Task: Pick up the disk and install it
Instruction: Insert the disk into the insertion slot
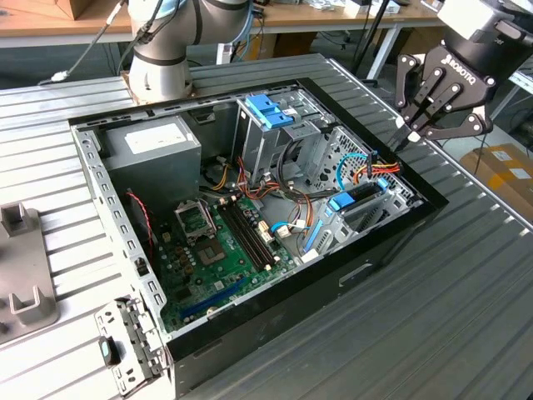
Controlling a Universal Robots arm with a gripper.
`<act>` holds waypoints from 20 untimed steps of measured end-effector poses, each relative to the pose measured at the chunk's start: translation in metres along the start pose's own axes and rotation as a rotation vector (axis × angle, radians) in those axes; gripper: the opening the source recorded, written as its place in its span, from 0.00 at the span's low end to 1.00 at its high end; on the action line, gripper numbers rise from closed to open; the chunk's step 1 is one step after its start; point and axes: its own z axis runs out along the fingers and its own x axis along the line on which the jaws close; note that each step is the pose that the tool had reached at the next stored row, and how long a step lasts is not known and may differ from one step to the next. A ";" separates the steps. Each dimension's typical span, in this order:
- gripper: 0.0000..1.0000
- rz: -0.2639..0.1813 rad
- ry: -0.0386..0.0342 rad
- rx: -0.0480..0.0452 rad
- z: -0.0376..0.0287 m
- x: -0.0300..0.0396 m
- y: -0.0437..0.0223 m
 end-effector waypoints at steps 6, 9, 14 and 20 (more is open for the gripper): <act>0.10 0.002 0.0008 -0.0192 0.0017 -0.0023 -0.0258; 0.10 0.002 0.0008 -0.0284 0.0014 -0.0044 -0.0401; 0.10 0.002 0.0009 -0.0365 0.0012 -0.0070 -0.0531; 0.10 0.002 0.0011 -0.0367 0.0011 -0.0072 -0.0534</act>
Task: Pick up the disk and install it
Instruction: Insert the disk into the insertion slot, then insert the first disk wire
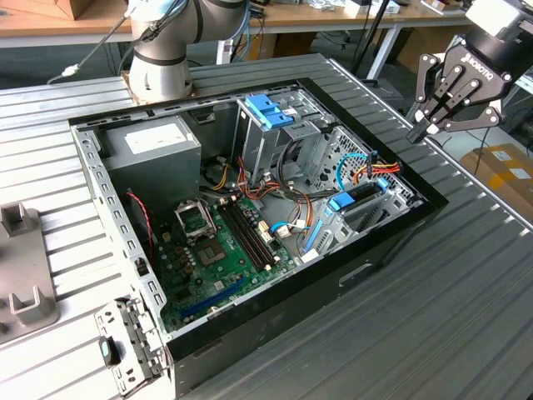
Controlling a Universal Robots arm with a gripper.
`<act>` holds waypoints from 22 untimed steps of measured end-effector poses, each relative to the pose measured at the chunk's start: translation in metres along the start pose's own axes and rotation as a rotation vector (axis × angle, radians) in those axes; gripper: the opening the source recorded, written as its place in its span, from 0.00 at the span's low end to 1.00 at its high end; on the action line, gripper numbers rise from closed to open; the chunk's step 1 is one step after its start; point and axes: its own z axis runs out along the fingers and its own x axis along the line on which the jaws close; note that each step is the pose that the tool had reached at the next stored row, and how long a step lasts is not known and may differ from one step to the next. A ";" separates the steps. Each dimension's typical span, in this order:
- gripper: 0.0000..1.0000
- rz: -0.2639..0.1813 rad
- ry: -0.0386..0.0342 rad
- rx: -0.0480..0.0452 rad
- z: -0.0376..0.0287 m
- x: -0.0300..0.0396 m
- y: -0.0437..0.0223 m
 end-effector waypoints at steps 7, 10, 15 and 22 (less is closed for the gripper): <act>0.10 0.000 -0.0001 0.0000 0.0000 -0.0001 -0.0002; 0.17 0.000 0.0000 0.0000 0.0000 -0.0001 -0.0002; 0.42 0.000 0.0001 0.0000 0.0000 -0.0002 -0.0003; 0.48 -0.097 0.0142 -0.0099 0.0098 0.0008 -0.0028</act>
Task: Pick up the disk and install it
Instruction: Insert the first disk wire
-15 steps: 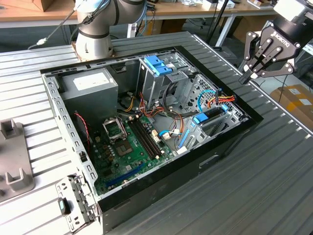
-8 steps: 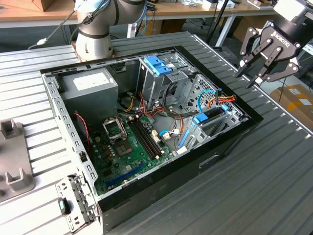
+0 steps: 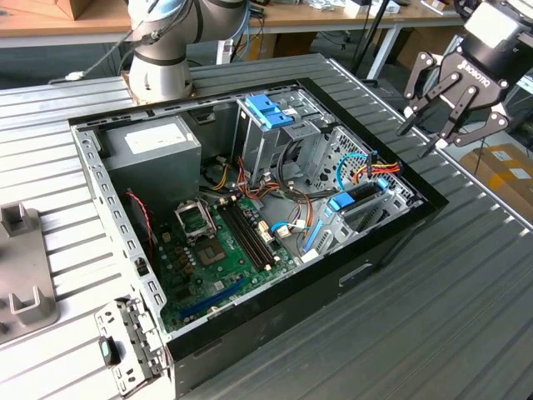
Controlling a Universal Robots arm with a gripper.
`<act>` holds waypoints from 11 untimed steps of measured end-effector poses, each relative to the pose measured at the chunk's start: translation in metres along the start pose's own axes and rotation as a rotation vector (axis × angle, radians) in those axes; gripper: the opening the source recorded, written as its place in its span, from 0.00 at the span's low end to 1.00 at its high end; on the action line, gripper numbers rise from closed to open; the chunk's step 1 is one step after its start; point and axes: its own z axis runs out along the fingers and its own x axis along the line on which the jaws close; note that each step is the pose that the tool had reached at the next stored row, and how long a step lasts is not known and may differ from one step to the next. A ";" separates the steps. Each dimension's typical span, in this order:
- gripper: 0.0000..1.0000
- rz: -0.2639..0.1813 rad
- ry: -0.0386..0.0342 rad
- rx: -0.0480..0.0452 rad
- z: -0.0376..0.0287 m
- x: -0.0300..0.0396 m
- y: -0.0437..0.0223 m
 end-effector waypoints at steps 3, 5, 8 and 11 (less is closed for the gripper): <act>0.48 -0.044 0.0075 -0.0044 0.0052 0.0006 -0.0021; 0.48 -0.071 0.0121 -0.0072 0.0085 0.0010 -0.0038; 0.48 -0.107 0.0182 -0.0107 0.0142 0.0017 -0.0082; 0.48 -0.121 0.0204 -0.0121 0.0187 0.0020 -0.0146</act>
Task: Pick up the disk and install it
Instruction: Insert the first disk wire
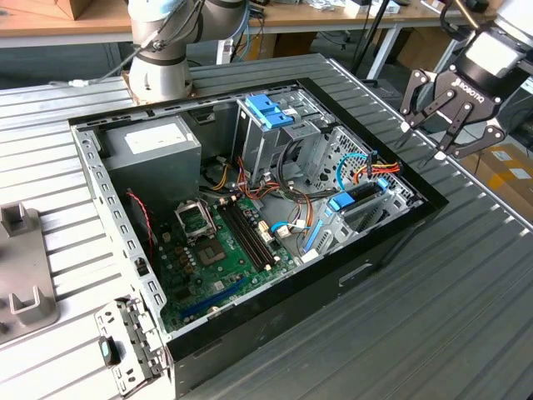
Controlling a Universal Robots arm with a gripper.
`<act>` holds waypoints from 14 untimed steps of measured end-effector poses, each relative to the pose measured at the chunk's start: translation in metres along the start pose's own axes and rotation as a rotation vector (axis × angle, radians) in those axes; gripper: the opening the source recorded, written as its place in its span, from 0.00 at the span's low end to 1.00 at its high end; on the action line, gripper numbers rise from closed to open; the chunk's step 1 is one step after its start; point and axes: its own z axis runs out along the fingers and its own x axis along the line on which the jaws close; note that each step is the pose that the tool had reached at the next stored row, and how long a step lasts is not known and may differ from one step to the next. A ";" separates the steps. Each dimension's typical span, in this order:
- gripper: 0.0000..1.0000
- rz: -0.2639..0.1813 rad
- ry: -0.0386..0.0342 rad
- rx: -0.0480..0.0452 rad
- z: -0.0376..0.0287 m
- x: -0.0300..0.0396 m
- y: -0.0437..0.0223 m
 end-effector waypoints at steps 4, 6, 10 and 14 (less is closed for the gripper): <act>0.48 -0.003 0.0013 -0.0004 0.0003 0.0000 -0.0012; 0.48 -0.004 0.0059 0.0210 0.0005 0.0000 -0.0013; 0.48 -0.008 0.0204 0.0872 0.0006 0.0001 -0.0012; 0.48 -0.012 0.0333 0.1463 0.0008 0.0001 -0.0012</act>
